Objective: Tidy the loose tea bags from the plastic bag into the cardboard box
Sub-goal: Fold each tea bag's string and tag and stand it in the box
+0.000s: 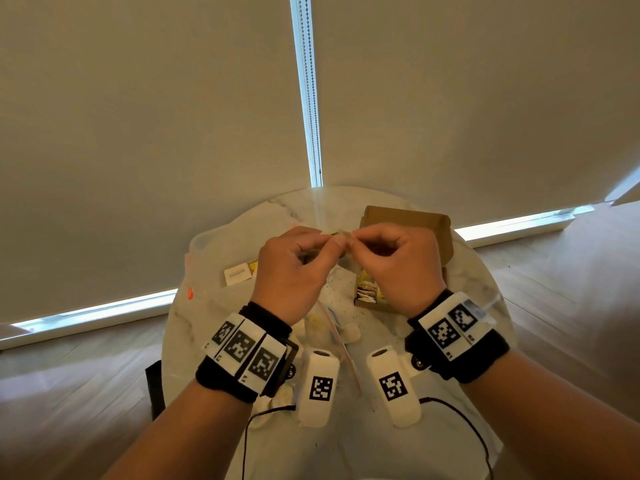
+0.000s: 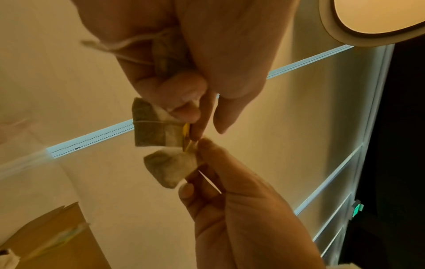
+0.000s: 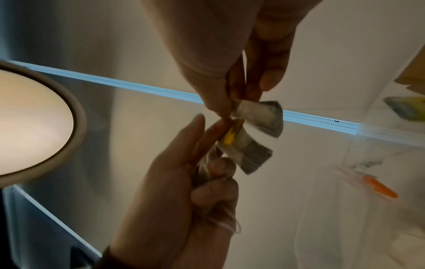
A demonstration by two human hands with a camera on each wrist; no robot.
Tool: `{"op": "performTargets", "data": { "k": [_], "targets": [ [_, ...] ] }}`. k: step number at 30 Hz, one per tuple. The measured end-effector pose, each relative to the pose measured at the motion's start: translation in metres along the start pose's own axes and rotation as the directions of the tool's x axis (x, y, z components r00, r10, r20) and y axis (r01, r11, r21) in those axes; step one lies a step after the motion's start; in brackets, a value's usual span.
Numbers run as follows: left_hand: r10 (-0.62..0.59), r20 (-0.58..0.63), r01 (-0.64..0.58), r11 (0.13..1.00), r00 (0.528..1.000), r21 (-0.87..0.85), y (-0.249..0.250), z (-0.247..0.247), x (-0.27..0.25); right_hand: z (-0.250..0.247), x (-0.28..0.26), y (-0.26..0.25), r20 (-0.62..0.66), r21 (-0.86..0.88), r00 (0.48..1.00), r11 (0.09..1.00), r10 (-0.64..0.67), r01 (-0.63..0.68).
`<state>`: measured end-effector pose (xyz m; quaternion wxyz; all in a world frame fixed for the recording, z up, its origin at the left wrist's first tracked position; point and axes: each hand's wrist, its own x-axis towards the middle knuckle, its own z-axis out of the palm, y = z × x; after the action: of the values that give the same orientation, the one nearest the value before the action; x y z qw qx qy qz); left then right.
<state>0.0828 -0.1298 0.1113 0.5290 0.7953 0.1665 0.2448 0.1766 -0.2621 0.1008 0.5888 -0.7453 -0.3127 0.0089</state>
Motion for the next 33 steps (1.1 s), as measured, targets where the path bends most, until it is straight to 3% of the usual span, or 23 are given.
{"op": "performTargets", "data": {
  "k": [5,8,13,20,26,29,33],
  "targets": [
    [-0.077,-0.022,0.075,0.994,0.997,-0.075,0.002,-0.005,0.005,0.007,-0.003,0.001,0.112,0.037,0.989,0.995,-0.093,0.089],
    [-0.047,-0.027,0.046,0.998,0.999,-0.032,0.000,-0.009,0.006,0.005,-0.003,0.001,0.120,0.041,0.987,0.994,-0.110,0.106],
    [0.010,0.012,-0.010,1.000,1.000,-0.014,0.001,-0.014,0.009,0.002,0.007,0.000,0.129,0.082,0.990,0.994,0.061,-0.072],
    [-0.001,-0.018,0.001,1.000,1.000,-0.009,0.000,-0.019,0.011,-0.003,0.011,0.001,0.099,0.155,0.987,0.978,0.128,-0.142],
    [0.012,0.035,-0.011,0.999,0.999,-0.047,0.009,-0.018,0.016,-0.003,0.009,0.000,0.102,0.234,0.983,0.957,0.155,-0.175],
    [0.011,0.027,-0.010,0.999,1.000,-0.049,0.012,-0.017,0.021,-0.004,0.004,0.003,0.211,0.282,0.958,0.927,0.193,-0.249],
    [0.028,0.026,-0.027,0.998,0.999,-0.049,0.015,-0.018,0.026,-0.005,-0.008,0.013,0.410,0.189,0.869,0.907,0.275,-0.376]
  ]
}}
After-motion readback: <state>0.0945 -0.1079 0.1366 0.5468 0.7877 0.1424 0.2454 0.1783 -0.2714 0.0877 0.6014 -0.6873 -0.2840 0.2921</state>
